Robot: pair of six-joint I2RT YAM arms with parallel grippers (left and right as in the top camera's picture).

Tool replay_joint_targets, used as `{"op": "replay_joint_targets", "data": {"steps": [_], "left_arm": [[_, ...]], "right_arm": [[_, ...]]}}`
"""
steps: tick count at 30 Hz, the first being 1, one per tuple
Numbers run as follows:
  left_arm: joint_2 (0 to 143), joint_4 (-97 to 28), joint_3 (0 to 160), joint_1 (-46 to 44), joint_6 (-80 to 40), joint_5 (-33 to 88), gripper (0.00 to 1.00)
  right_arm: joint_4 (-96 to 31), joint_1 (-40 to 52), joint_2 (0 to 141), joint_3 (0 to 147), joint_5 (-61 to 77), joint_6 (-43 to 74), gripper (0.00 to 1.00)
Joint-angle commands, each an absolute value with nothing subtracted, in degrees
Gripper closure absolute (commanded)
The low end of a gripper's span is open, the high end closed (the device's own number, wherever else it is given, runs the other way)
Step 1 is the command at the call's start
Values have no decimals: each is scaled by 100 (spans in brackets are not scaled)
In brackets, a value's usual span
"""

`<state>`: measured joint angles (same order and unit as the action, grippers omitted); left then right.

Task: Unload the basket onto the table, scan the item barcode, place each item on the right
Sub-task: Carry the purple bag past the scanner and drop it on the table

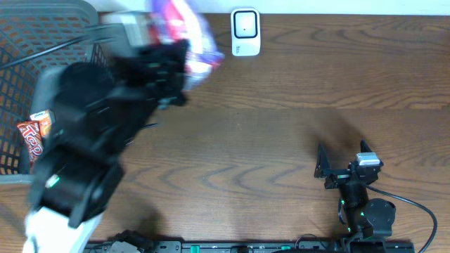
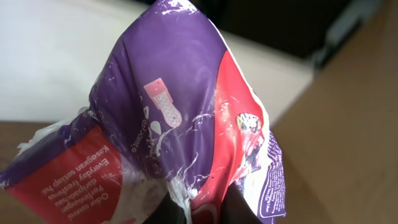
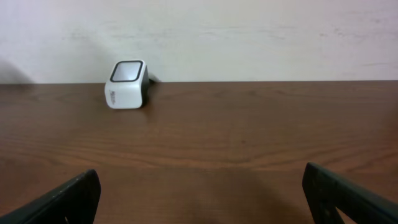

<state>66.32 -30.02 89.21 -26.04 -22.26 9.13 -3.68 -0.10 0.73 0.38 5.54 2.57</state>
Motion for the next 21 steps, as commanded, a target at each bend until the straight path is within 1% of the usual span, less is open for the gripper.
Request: {"op": "replay_joint_targets", "data": {"steps": [1, 6, 13, 21], "left_arm": [[7052, -3087, 9024, -3039, -1837, 982, 93], [7931, -3616, 9024, -3437, -1612, 888, 93], [9240, -4226, 9024, -3522, -1614, 746, 93], [10398, -4305, 9024, -3522, -1636, 751, 92]], "right_arm": [[-395, -45, 49, 32, 526, 333, 1], [-395, -45, 49, 32, 526, 333, 1], [-395, -45, 49, 32, 526, 336, 1], [-395, -45, 49, 32, 526, 333, 1]]}}
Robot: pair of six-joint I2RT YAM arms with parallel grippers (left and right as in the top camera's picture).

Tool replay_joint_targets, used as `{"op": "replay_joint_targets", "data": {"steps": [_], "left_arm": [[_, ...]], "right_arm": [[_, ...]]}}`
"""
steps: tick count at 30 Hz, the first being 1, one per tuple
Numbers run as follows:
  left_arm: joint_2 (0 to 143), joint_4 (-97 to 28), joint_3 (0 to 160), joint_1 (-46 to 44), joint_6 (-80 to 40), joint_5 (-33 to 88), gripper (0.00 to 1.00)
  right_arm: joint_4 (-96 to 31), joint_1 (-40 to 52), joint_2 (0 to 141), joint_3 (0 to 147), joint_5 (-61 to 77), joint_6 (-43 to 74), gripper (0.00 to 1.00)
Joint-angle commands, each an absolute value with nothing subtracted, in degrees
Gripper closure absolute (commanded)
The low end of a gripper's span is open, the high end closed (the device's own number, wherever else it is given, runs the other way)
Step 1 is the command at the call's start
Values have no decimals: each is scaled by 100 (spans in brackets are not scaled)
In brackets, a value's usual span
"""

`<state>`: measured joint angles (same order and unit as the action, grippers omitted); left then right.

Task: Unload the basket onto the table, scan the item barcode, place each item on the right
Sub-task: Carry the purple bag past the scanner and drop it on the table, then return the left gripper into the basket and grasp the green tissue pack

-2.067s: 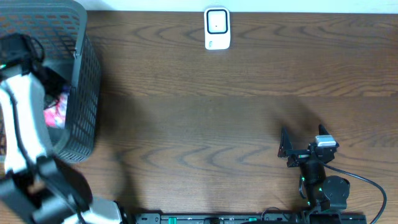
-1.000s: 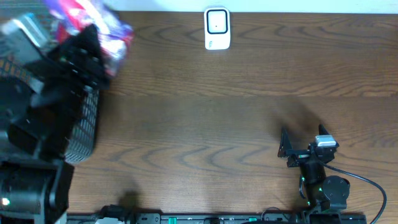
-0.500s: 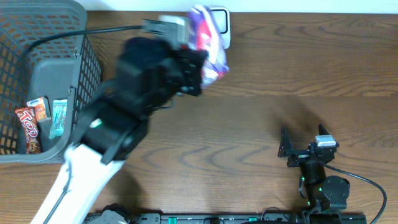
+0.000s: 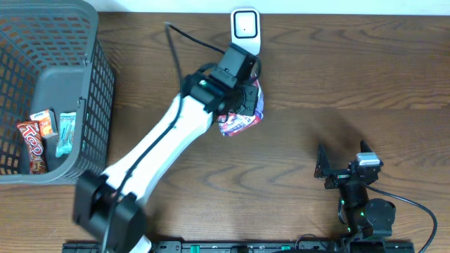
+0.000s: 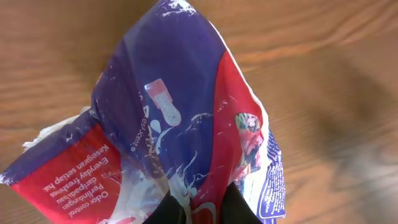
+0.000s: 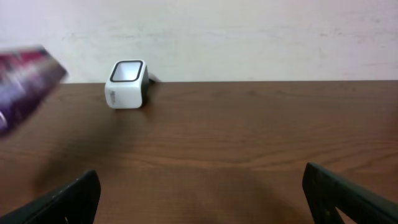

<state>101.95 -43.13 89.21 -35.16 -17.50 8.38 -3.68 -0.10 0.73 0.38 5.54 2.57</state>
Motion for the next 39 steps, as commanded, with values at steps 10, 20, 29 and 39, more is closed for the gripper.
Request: {"op": "replay_joint_targets", "data": {"steps": [10, 20, 29, 39], "left_arm": [[10718, -4257, 9061, -3507, -1673, 856, 18], [9605, -4235, 9760, -2976, -1673, 832, 6], [8294, -4263, 9760, -1437, -1712, 836, 2], [7627, -4320, 9760, 318, -1935, 834, 2]], "right_arm": [[-395, -45, 49, 32, 526, 336, 1], [-395, -45, 49, 32, 526, 333, 1], [-395, -45, 49, 32, 526, 333, 1], [-395, -45, 49, 32, 526, 333, 1]]}}
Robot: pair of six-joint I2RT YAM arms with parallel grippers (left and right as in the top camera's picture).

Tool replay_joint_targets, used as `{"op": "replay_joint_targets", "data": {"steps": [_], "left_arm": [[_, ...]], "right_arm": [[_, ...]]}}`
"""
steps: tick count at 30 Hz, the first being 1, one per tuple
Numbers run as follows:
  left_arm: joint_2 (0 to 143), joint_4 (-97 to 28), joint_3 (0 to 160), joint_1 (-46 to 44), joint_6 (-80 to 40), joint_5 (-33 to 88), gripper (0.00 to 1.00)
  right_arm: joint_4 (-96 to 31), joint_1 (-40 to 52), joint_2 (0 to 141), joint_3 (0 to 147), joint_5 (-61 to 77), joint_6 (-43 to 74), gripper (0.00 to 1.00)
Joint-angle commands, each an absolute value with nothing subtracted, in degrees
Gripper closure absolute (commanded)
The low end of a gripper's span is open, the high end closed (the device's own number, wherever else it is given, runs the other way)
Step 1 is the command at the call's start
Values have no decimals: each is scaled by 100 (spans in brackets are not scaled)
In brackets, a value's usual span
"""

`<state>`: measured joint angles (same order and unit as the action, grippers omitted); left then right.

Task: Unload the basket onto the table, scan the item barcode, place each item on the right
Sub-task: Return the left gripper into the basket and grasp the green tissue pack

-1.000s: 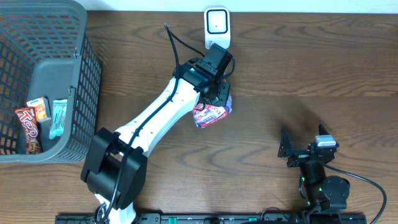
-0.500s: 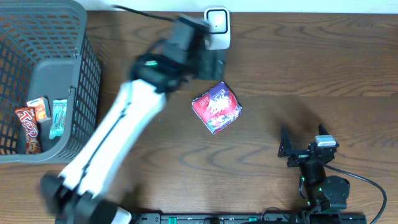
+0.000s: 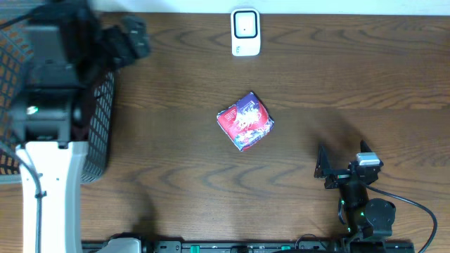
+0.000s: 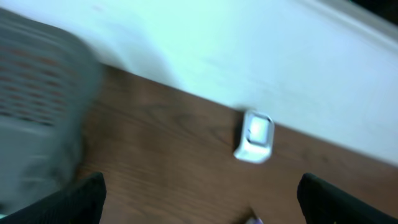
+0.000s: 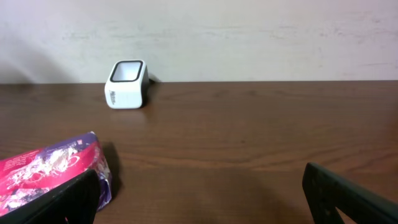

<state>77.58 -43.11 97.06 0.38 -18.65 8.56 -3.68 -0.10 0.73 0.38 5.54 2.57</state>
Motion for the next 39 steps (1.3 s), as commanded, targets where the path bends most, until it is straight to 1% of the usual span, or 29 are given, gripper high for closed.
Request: {"op": "replay_joint_targets", "data": {"steps": [1, 5, 10, 16, 19, 24, 39], "left_arm": [[7618, -4320, 9760, 467, -1938, 834, 2], [7638, -4283, 9758, 1107, -2032, 751, 2], [7714, -4368, 9756, 1831, -2648, -58, 2], [7815, -4523, 9725, 2364, -2670, -290, 2], [7905, -4587, 9719, 2460, -2670, -440, 2], [8176, -4799, 9697, 2464, -2670, -1109, 2], [9181, -5146, 9671, 2517, -2624, -1916, 2]], "right_arm": [[-395, -45, 49, 32, 526, 333, 1], [-395, -45, 49, 32, 526, 333, 1], [-395, -45, 49, 32, 526, 333, 1], [-395, -45, 49, 32, 526, 336, 1], [-395, -45, 49, 32, 526, 333, 1], [-395, -45, 49, 32, 526, 333, 1], [-395, -45, 49, 32, 526, 336, 1]]}}
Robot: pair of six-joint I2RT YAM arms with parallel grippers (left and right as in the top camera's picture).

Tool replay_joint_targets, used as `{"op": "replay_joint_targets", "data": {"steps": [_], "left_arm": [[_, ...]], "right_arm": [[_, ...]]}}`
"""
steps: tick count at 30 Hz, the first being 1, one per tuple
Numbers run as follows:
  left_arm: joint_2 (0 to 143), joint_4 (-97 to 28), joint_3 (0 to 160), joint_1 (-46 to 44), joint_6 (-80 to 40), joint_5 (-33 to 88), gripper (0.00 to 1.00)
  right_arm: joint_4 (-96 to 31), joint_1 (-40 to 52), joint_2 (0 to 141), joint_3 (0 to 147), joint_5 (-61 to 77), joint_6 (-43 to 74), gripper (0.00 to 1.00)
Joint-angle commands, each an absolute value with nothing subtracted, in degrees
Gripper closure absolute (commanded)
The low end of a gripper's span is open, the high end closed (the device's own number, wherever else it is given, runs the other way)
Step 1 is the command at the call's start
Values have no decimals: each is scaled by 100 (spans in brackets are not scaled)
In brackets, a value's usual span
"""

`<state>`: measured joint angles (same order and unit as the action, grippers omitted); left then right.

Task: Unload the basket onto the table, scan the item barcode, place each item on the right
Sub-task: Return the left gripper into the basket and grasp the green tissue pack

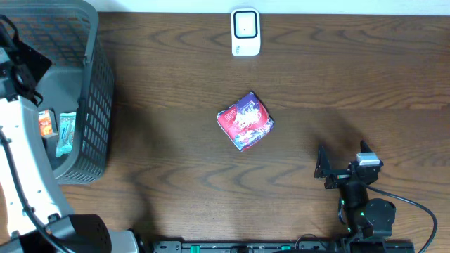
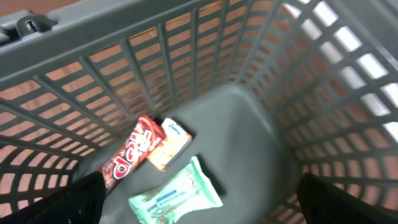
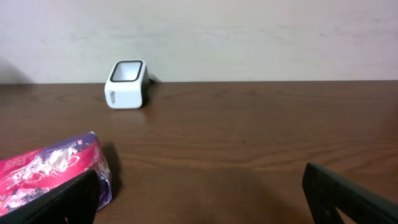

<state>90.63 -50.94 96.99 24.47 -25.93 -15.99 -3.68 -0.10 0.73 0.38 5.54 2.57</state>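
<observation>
The purple and red pack (image 1: 245, 121) lies on the table's middle, also at the left edge of the right wrist view (image 3: 56, 171). A white scanner (image 1: 245, 31) stands at the back edge, seen again (image 3: 127, 84). My left gripper (image 2: 199, 211) hangs open and empty over the grey basket (image 1: 91, 84), looking down into it. In the overhead view that left gripper (image 1: 21, 60) sits at the far left. My right gripper (image 3: 199, 205) rests open near the front right, apart from the pack; overhead shows this right gripper (image 1: 342, 156) low by the table's front.
Inside the basket (image 2: 261, 74) lie a red chocolate bar (image 2: 127, 155), a small orange pack (image 2: 169, 143) and a green packet (image 2: 177, 193). The basket's mesh walls rise around them. Bare wooden table (image 1: 351, 84) lies between the pack and the scanner.
My left gripper has moved from above the basket's back corner, facing the scanner, to over the basket's inside, facing down. The pack and the right arm have not moved.
My left gripper held the purple and red pack up near the table's back. Then it held the pack low in front of the scanner. Later the pack lay on the table and the gripper was open by the basket. Now it hangs over the basket's contents.
</observation>
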Motion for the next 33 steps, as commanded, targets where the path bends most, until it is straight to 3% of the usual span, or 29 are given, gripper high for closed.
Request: {"op": "replay_joint_targets", "data": {"steps": [1, 8, 18, 33], "left_arm": [[9255, -5175, 9671, 2547, -2624, -1916, 2], [9859, -5629, 9666, 2633, -2840, -1846, 2], [10748, -6106, 9664, 2622, -2401, -189, 2], [11732, -6593, 9443, 2617, -1798, -346, 2]], "right_arm": [[-395, -45, 49, 32, 526, 333, 1], [-395, -45, 49, 32, 526, 333, 1], [-395, -45, 49, 32, 526, 333, 1], [-395, -45, 49, 32, 526, 333, 1]]}}
